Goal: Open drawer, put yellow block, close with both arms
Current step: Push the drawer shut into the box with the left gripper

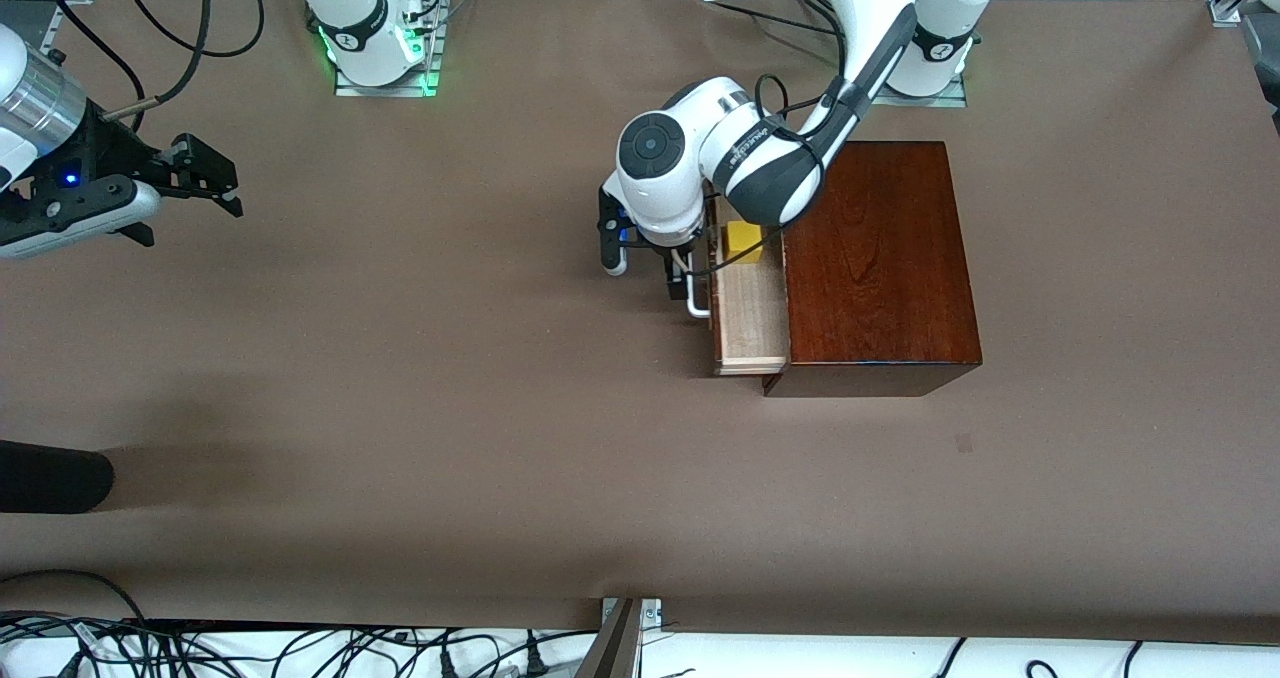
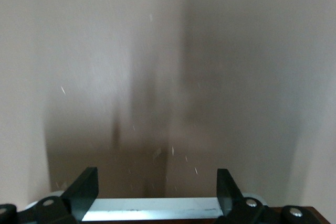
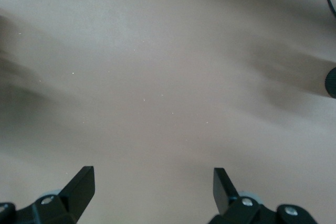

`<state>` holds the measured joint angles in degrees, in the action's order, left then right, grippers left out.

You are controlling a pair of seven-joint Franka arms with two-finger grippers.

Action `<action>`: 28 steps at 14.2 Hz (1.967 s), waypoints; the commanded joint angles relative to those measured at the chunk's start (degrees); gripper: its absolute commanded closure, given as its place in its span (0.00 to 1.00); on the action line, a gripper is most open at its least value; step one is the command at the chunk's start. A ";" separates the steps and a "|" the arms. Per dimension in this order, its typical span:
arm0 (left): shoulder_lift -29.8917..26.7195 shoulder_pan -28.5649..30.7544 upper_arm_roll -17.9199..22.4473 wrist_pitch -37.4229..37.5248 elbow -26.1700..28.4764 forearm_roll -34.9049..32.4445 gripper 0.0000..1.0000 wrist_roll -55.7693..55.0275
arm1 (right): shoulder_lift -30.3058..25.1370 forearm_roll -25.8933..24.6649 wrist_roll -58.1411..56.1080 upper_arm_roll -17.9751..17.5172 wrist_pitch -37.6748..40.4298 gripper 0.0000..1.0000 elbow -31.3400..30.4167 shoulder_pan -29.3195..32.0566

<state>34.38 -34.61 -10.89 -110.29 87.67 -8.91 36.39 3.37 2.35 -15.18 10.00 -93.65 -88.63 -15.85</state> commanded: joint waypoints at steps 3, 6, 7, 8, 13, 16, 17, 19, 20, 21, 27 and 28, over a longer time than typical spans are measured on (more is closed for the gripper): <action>-2.30 2.09 0.86 4.99 3.29 -1.54 0.00 -0.01 | 0.41 -0.85 0.41 -0.25 0.67 0.00 0.57 -0.14; -2.91 2.70 1.13 7.98 3.12 -1.54 0.00 -0.09 | 0.41 -0.85 0.59 -0.33 0.84 0.00 0.65 -0.14; -3.00 2.79 1.13 8.77 3.12 -1.54 0.00 -0.44 | 0.41 -0.85 0.67 -0.42 0.84 0.00 0.65 -0.14; -3.00 2.79 1.22 8.95 3.12 -1.54 0.00 -0.71 | 0.32 -0.85 0.85 -0.42 0.84 0.00 0.65 -0.14; -3.44 3.49 1.22 11.49 3.03 -1.46 0.00 -0.80 | 0.32 -0.85 1.03 -0.42 1.01 0.00 0.57 -0.14; -3.62 3.67 0.96 11.86 2.59 -1.37 0.00 -2.02 | 0.32 -0.85 0.94 -0.42 1.02 0.00 0.57 -0.14; -4.58 3.76 0.69 11.94 2.59 -0.93 0.00 -3.68 | 0.40 -0.85 1.03 -0.42 1.02 0.00 0.57 -0.14; -5.20 2.71 0.34 11.59 1.98 -0.40 0.00 -9.72 | 0.41 -0.77 1.03 -0.42 1.02 0.00 0.57 -0.14; -5.29 2.53 -0.79 11.59 1.19 -0.40 0.00 -13.68 | 0.41 -0.77 1.03 -0.33 1.02 0.00 0.57 -0.14; -5.38 2.62 -1.94 11.68 0.93 -0.40 0.00 -17.02 | 0.41 -0.77 1.03 -0.33 1.02 0.00 0.57 -0.14; -7.04 3.14 -3.00 12.11 -0.13 3.90 0.00 -26.61 | 0.41 -0.59 1.03 -0.33 0.93 0.00 0.57 -0.14; -8.18 3.32 -2.83 12.47 -0.05 3.91 0.00 -28.64 | 0.41 -0.68 0.94 -0.33 0.93 0.00 0.57 -0.05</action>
<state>29.14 -31.97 -13.79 -99.44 87.72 -6.54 10.90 3.84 2.35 -15.15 9.80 -93.56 -88.63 -15.90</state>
